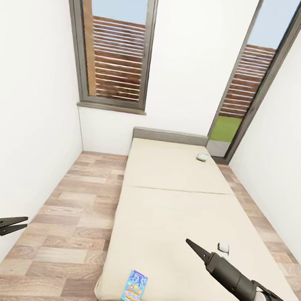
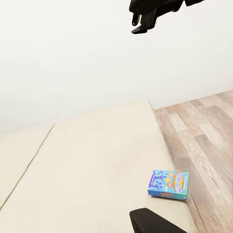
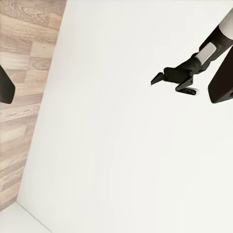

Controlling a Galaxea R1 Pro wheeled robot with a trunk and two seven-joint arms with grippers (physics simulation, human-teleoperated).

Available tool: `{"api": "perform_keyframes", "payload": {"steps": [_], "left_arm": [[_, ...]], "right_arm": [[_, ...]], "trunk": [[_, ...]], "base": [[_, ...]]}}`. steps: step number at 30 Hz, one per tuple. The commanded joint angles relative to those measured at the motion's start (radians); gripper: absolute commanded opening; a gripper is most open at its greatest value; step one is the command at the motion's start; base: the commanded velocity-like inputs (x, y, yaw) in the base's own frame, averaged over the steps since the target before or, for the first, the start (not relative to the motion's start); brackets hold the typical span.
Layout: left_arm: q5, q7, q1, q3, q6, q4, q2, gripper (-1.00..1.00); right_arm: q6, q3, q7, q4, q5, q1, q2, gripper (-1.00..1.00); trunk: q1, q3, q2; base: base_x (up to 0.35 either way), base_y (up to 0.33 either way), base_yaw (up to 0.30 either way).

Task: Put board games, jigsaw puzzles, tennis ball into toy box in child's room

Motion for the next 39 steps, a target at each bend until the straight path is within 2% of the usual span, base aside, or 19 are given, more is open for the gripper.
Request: {"api": "perform_keyframes", "payload": {"steps": [1, 18, 39], "left_arm": [[-0.002, -0.005, -0.001, 0.0, 0.011, 0.0, 0.0, 1.0], [-0.002, -0.005, -0.001, 0.0, 0.012, 0.0, 0.0, 1.0], [-0.002, -0.005, -0.001, 0.0, 0.01, 0.0, 0.0, 1.0]], "right_arm": [[0.005, -0.001, 0.002, 0.0, -0.002, -0.001, 0.0, 1.0], [0.003, -0.001, 0.002, 0.002, -0.002, -0.001, -0.001, 1.0], [-0.056, -0.002, 0.003, 0.03, -0.005, -0.001, -0.002, 1.0]], "trunk": [[0.001, -0.002, -0.002], [0.001, 0.002, -0.002], [0.001, 0.011, -0.002]], "base": [[0.0, -0.12, 0.282], [0.0, -0.117, 0.262], [0.0, 0.094, 0.02]]}}
